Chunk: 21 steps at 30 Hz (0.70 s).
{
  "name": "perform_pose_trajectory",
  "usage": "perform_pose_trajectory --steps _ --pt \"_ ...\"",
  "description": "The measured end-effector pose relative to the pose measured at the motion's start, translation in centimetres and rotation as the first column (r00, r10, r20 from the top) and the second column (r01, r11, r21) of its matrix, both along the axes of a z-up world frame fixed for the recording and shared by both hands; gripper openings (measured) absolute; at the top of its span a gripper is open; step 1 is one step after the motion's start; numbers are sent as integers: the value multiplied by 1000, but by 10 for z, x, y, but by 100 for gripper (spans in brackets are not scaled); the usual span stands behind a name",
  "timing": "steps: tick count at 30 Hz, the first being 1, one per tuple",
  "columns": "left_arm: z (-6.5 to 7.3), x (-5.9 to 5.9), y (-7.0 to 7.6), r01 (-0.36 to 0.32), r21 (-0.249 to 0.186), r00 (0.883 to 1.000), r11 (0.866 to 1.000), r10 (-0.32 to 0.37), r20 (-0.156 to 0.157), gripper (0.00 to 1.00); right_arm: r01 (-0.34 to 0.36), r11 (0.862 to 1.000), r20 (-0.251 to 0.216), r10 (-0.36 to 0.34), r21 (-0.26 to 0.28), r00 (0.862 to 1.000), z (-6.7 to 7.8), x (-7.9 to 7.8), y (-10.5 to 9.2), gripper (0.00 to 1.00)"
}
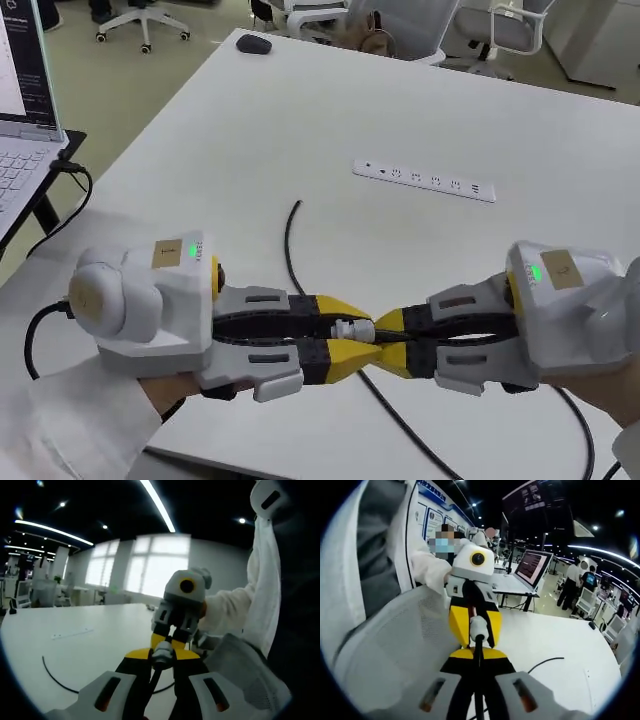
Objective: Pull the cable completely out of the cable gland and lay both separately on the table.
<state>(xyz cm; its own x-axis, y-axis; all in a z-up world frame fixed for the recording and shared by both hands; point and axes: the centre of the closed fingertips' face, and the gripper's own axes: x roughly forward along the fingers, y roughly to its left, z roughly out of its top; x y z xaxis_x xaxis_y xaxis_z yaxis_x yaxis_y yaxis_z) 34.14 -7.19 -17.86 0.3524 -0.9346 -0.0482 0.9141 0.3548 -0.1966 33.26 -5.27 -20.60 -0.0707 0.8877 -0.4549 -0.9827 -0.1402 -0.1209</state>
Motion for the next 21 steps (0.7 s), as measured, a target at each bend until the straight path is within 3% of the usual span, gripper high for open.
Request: perform_pose_trajectory --steps 9,17,21 --pt "0 0 1 -4 -10 1000 1000 4 -16 17 4 1000 1 -4 19 1000 3 1 -4 0" --pt "1 9 9 -39 -61 997 997 35 -67 17 54 996 -9 -54 66 999 12 9 -13 0" --pt "-2 10 9 -47 -53 996 998 43 -78 17 70 994 -13 -69 82 998 15 11 -20 0"
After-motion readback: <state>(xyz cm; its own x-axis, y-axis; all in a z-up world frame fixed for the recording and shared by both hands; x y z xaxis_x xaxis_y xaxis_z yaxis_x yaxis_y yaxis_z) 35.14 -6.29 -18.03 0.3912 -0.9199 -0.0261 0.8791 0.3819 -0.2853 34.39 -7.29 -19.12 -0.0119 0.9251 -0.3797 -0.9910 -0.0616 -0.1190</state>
